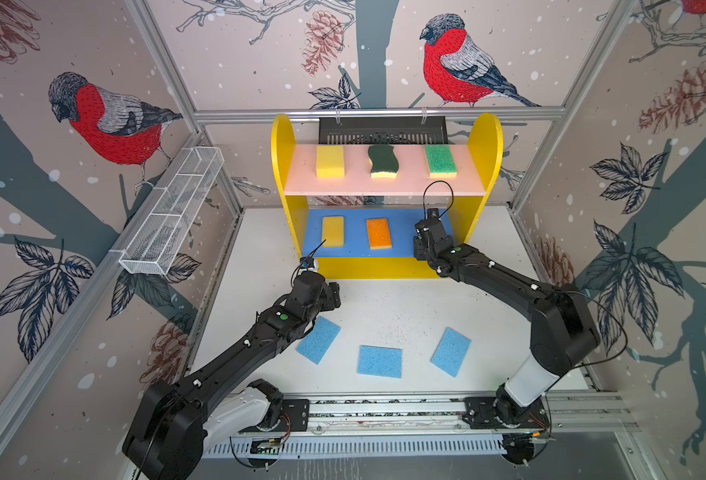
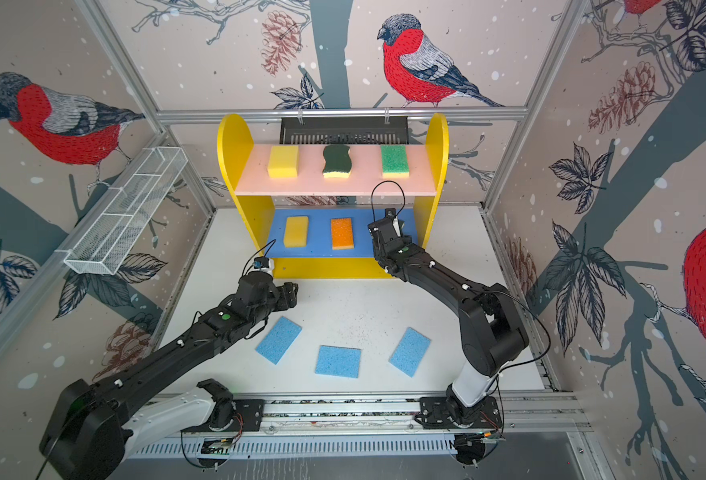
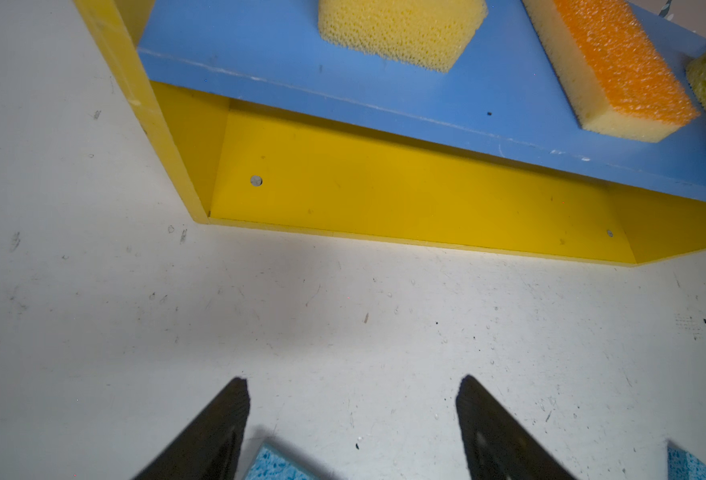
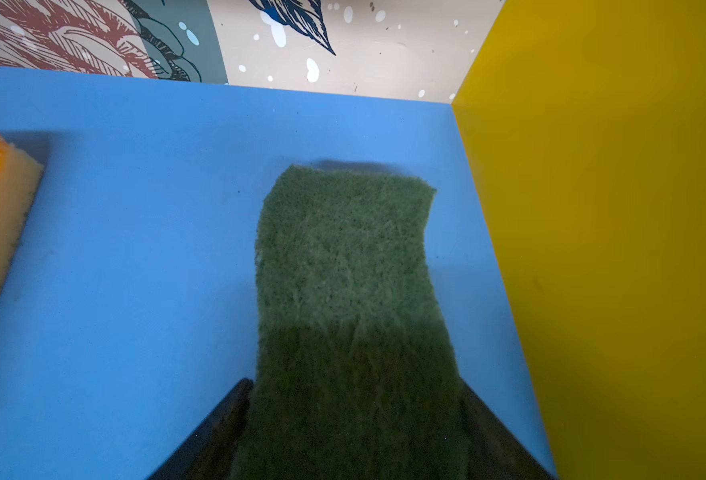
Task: Arrange cleaning sponges on a shelf
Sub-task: Place the cleaning sponge at the shelf.
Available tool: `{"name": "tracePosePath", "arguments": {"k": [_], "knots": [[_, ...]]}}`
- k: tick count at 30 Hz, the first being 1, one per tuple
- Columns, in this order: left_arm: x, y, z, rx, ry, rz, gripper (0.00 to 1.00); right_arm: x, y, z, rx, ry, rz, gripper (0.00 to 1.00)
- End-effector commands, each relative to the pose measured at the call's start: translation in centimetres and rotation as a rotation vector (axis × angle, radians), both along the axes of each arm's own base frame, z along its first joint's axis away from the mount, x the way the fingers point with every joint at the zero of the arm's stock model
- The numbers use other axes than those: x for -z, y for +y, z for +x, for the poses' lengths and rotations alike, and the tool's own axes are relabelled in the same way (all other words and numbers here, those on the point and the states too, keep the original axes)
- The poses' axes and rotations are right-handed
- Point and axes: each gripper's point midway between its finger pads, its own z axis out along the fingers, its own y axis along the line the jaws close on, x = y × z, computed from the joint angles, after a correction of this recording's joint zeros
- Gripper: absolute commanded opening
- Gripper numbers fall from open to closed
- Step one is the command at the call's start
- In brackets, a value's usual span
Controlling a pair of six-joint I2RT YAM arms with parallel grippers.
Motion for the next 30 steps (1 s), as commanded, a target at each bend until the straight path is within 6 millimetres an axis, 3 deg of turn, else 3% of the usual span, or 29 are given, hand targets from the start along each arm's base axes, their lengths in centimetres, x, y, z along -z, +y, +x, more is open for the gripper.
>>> {"name": "tracePosePath", "arguments": {"k": [1, 16, 30], "knots": [[-0.8, 0.0, 0.5, -0.004, -0.036, -0.007, 0.79, -0.4, -0.1, 0.4, 0.021, -0.018, 0.004, 0.73], [-0.8, 0.1, 0.5, -0.009, -0.031, -0.006, 0.79, -2.1, 0.0, 0.3, 0.014, -0.040, 0.018, 0.83], [-0.8, 1.0, -0.1, -0.040, -0.019, 0.017, 0.79, -5.0, 1.8, -2.1, -0.053, -0.077, 0.072, 0.89]]}}
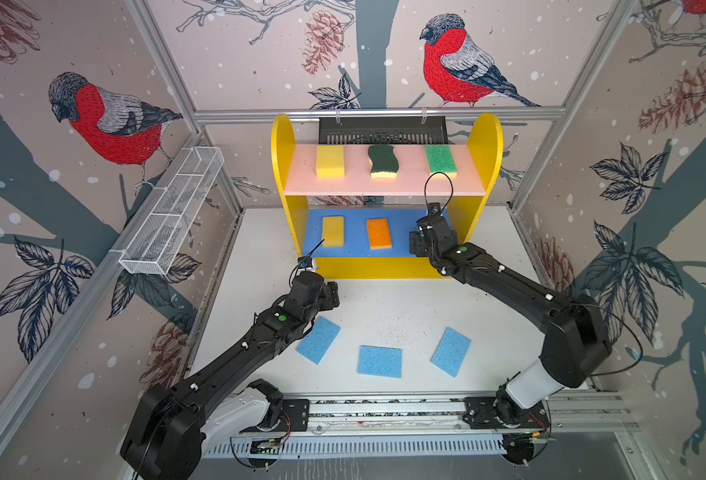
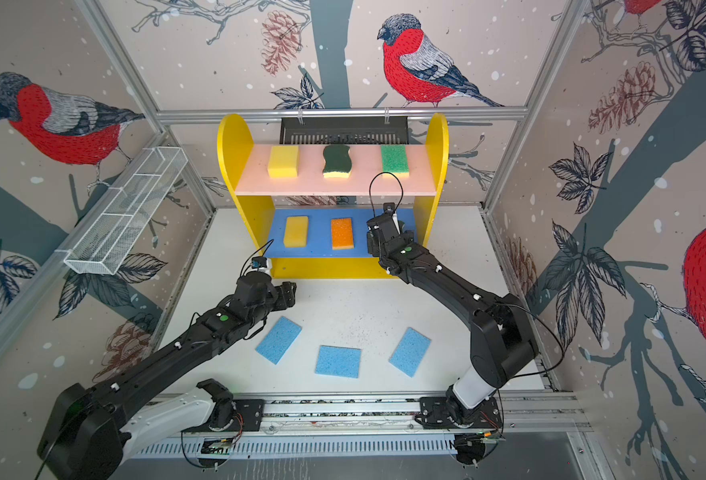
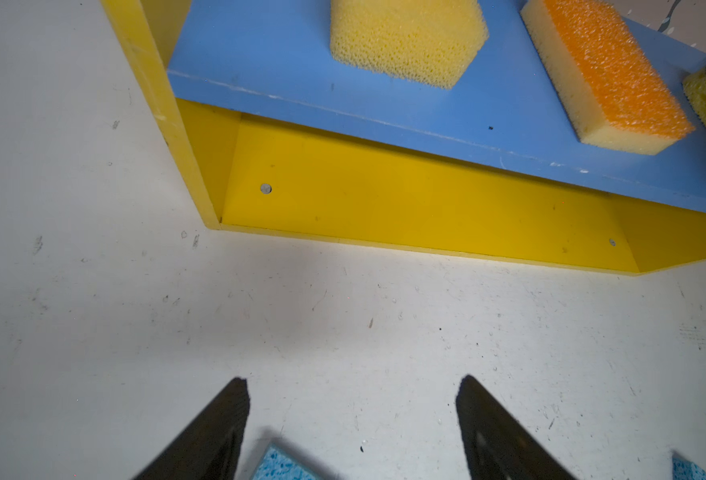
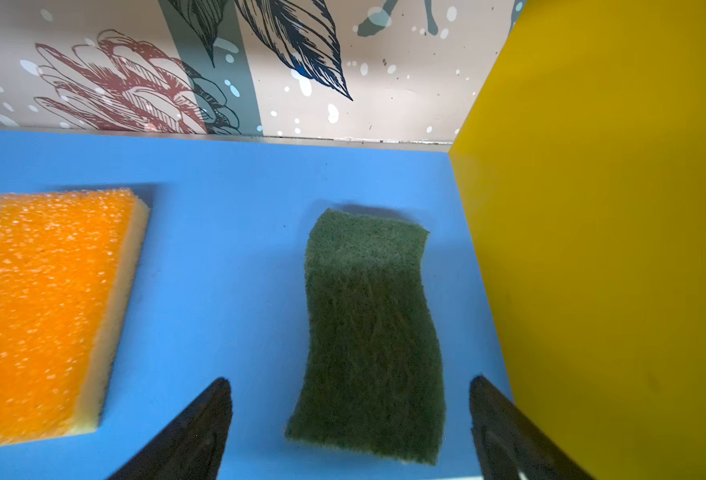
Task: Arrange cleaning sponges on a shelf
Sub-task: Place the cleaning sponge at the shelf.
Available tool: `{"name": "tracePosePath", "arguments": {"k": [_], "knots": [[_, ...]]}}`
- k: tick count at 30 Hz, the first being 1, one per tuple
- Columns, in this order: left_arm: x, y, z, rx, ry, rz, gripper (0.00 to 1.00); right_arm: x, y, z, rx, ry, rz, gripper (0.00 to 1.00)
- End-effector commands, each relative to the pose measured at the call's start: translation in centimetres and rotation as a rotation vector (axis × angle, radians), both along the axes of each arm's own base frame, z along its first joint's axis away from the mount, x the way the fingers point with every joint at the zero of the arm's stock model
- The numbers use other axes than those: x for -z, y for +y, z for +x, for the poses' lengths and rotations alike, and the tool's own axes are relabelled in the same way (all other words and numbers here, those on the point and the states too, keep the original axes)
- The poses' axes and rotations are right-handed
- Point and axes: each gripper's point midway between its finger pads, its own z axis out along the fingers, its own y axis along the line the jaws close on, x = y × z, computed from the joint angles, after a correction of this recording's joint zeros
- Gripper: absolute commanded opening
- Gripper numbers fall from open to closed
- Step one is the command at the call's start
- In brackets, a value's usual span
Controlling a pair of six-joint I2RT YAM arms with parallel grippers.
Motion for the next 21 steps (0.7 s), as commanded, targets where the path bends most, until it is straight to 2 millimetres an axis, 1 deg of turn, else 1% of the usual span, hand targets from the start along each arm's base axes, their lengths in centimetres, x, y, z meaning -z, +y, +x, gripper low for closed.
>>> {"name": "tracePosePath", "arguments": {"k": [1, 6, 12, 16, 19, 21], "knots": [[0.0, 0.7, -0.2, -0.025, 0.007, 0.014, 0.79, -0.6, 0.3, -0.8, -0.009, -0.009, 0.025, 0.89], [0.6, 1.4, -1.0, -0.042, 0.070, 0.058, 0.80, -1.5, 0.5, -2.2, -0.027, -0.021, 0.055, 0.89], [2.1, 2.9, -2.5, -0.095, 0.160, 0.097, 0.80, -2.2, 0.2, -4.4, -0.068, -0.027, 0.126, 0.90], [3.4, 3.5, -3.6, -0.121, 0.210, 0.096, 0.79, -1.9, -0.2, -6.0, -0.098, -0.015, 0.154, 0.91], [4.7, 4.3, -4.2, -0.162, 0.243, 0.109, 0.79, -1.4, -1.2, -7.1, -0.083, -0.013, 0.174, 0.91], [5.4, 4.3, -4.6, -0.171, 0.268, 0.103, 0.77, -1.4, -1.7, -8.0, -0.090, -0.025, 0.198, 0.91]]}}
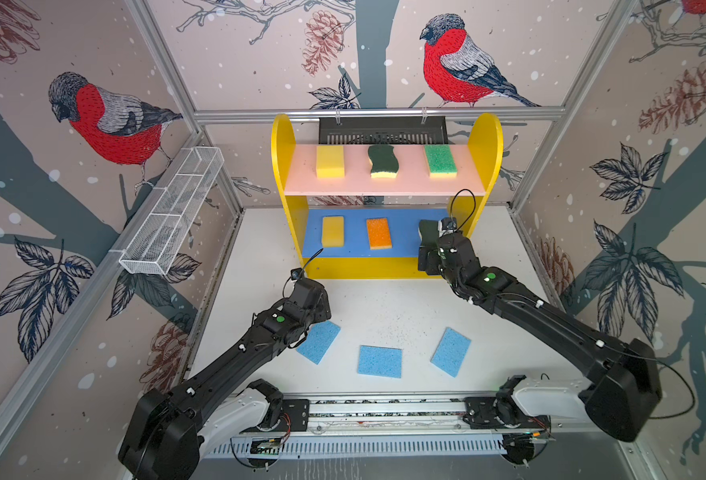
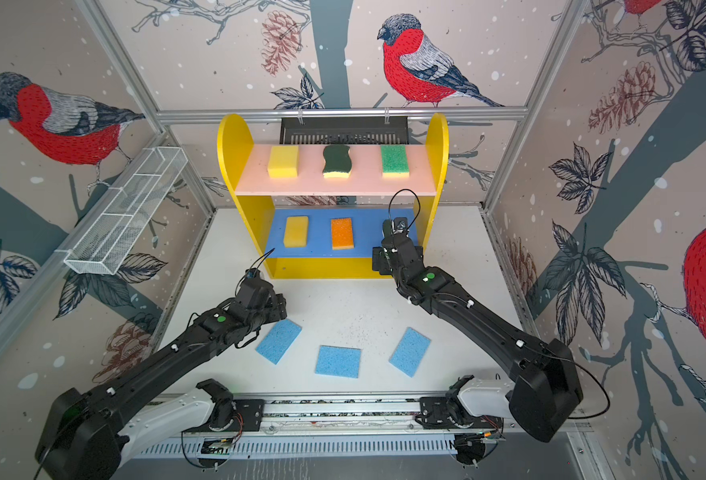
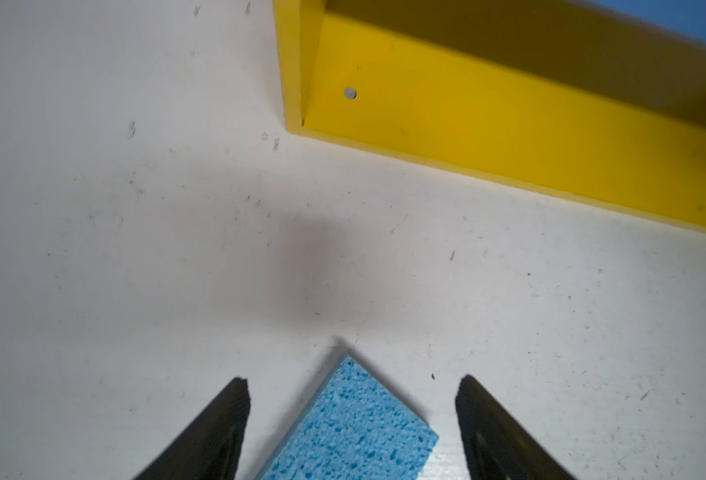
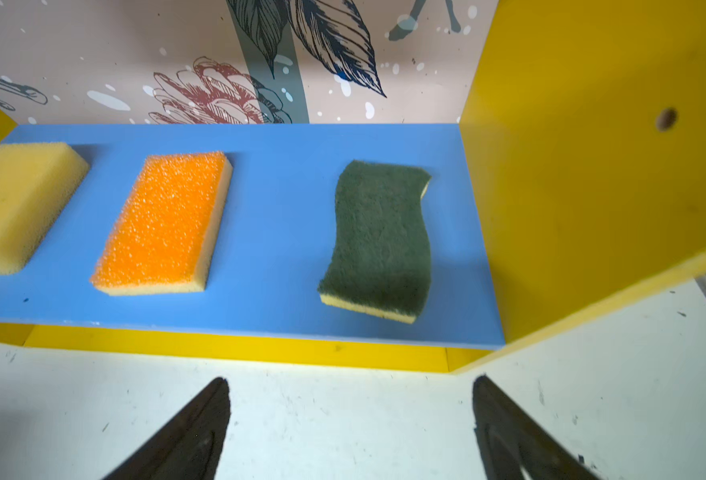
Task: Arrange cleaning sponges on a shelf
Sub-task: Place the cleaning sponge at the shelf, then move the cleaning sponge to the center of the table.
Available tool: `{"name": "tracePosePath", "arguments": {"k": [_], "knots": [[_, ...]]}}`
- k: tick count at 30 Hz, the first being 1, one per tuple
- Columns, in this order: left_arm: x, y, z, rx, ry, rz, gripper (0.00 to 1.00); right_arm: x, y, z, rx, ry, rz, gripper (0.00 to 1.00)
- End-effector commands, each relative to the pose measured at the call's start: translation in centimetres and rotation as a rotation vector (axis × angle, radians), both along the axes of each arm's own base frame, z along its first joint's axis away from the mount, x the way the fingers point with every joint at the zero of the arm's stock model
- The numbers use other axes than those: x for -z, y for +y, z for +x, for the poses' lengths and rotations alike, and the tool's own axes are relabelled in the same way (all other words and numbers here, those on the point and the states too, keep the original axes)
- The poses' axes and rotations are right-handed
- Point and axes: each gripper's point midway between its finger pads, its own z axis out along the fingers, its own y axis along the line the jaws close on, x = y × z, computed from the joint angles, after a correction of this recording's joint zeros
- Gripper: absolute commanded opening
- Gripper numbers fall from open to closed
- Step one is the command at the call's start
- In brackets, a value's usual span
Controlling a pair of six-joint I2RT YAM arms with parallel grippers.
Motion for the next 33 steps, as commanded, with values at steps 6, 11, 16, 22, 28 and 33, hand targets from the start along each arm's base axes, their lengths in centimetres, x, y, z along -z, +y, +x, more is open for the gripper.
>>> {"name": "tracePosePath", "arguments": {"k": [6, 11, 16, 22, 28, 33], "knots": [[2.7, -0.4, -2.2, -0.007, 0.130, -0.052, 0.74, 0.8, -1.6, -2.8, -0.022, -0.021, 0.075, 0.93], [3.9, -0.3, -3.7, -0.017, 0.182, -0.088, 0.67, 1.5, -2.6, -3.8, -0.026, -0.015, 0.090, 0.93], [4.2, -0.7, -4.8, -0.022, 0.216, -0.139, 0.57, 1.6, -3.0, -4.2, -0.030, -0.018, 0.105, 0.94], [4.4, -0.5, -5.9, -0.052, 0.238, -0.156, 0.47, 2.2, -3.1, -4.6, -0.042, -0.010, 0.118, 0.94], [4.0, 1.0, -6.7, -0.159, 0.245, -0.097, 0.55, 2.6, -3.2, -4.9, -0.052, -0.004, 0.127, 0.94], [3.4, 2.7, -6.6, -0.271, 0.191, -0.091, 0.41, 3.0, -2.8, -5.2, -0.075, 0.002, 0.154, 0.94]]}}
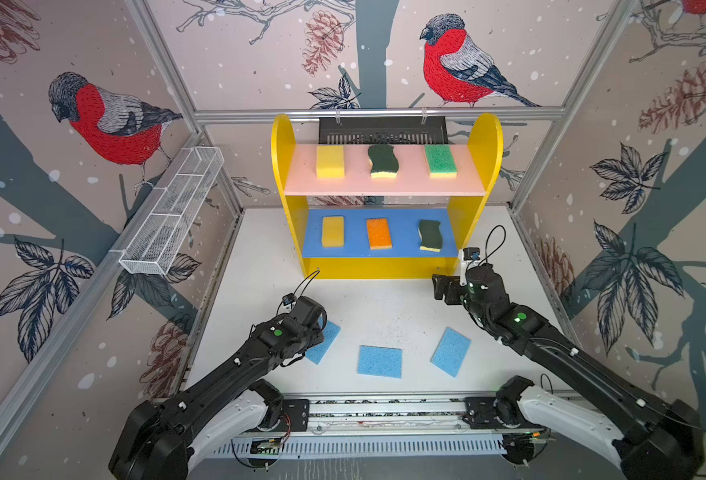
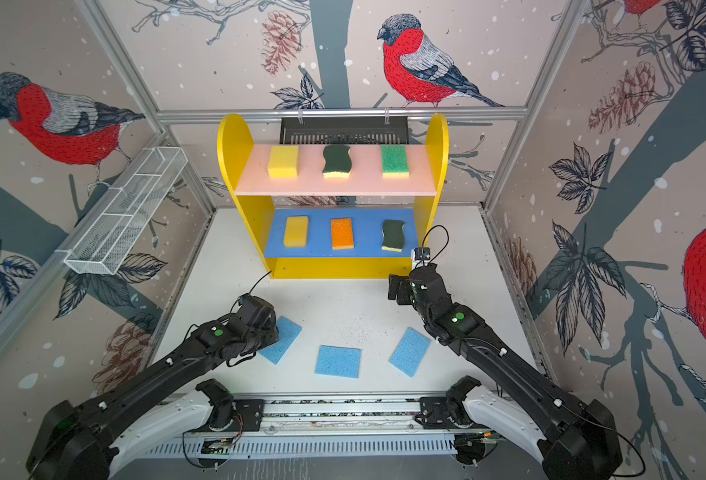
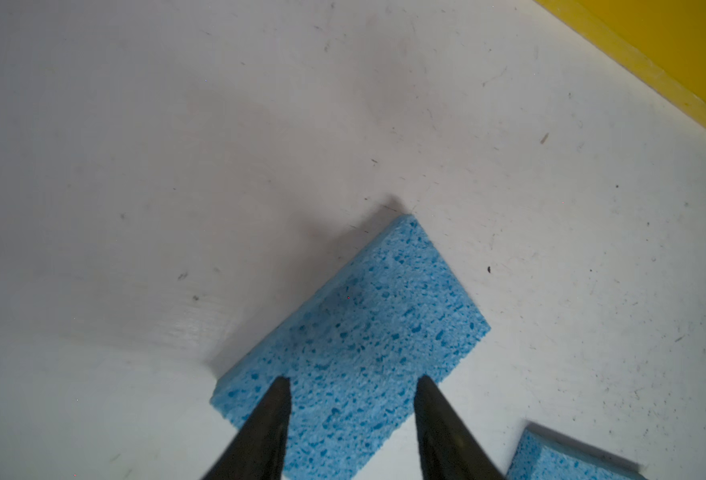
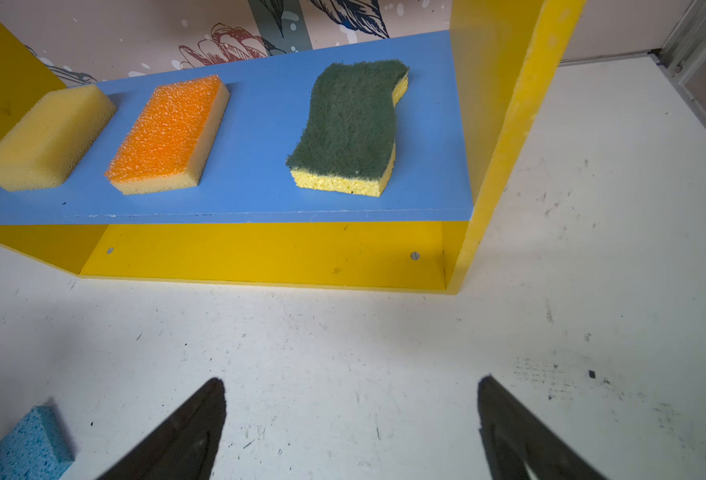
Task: Arrange cleaning sponges on a shelf
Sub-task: Move the cleaning sponge to the center of the table.
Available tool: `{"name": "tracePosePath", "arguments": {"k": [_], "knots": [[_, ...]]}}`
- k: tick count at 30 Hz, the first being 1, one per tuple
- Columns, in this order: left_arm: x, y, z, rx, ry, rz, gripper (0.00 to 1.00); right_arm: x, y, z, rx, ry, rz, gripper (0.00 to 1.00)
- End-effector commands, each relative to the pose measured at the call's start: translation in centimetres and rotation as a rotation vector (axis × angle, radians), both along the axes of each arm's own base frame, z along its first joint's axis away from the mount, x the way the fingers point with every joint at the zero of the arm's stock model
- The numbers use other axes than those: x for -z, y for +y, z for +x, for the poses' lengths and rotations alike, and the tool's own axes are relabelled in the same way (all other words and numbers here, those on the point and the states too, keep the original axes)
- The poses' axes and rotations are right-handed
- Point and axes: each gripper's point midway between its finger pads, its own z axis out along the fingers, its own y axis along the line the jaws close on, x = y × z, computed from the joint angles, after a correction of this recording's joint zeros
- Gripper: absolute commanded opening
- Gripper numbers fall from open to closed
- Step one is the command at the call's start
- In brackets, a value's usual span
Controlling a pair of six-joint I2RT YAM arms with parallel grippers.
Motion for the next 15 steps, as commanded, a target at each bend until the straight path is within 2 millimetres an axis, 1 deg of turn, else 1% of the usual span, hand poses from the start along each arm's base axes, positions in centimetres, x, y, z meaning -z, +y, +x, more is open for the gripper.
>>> {"name": "tracePosePath", "arguments": {"k": [1, 3, 5, 6, 7, 8, 10, 15], "knots": [[-0.4, 2.1, 0.0, -0.119, -0.031, 0.044, 0.37, -0.5, 0.8, 0.2, -0.022, -0.021, 0.052, 0.94], [-0.8, 2.8, 0.2, -0.156, -0.049, 0.041, 0.33, -0.3, 1.0, 0.1, -0.035, -0.017, 0.055, 0.94], [-0.7, 3.6, 0.2, -0.201, -0.047, 0.044, 0.27, -0.3, 1.1, 0.1, -0.043, -0.016, 0.056, 0.94], [-0.6, 4.1, 0.1, -0.226, -0.044, 0.049, 0.20, -0.3, 1.2, 0.1, -0.047, -0.015, 0.056, 0.94], [-0.5, 4.4, 0.0, -0.249, -0.040, 0.053, 0.07, -0.3, 1.2, 0.2, -0.052, -0.016, 0.056, 0.94], [-0.3, 4.8, -0.2, -0.272, -0.033, 0.059, 0.00, -0.3, 1.2, 0.2, -0.054, -0.017, 0.057, 0.94], [0.2, 5.5, -0.7, -0.317, -0.015, 0.063, 0.00, -0.4, 1.3, 0.2, -0.060, -0.019, 0.063, 0.94], [2.1, 6.3, -1.8, -0.385, 0.040, 0.038, 0.00, -0.4, 1.7, 0.2, -0.076, -0.020, 0.087, 0.94]]}}
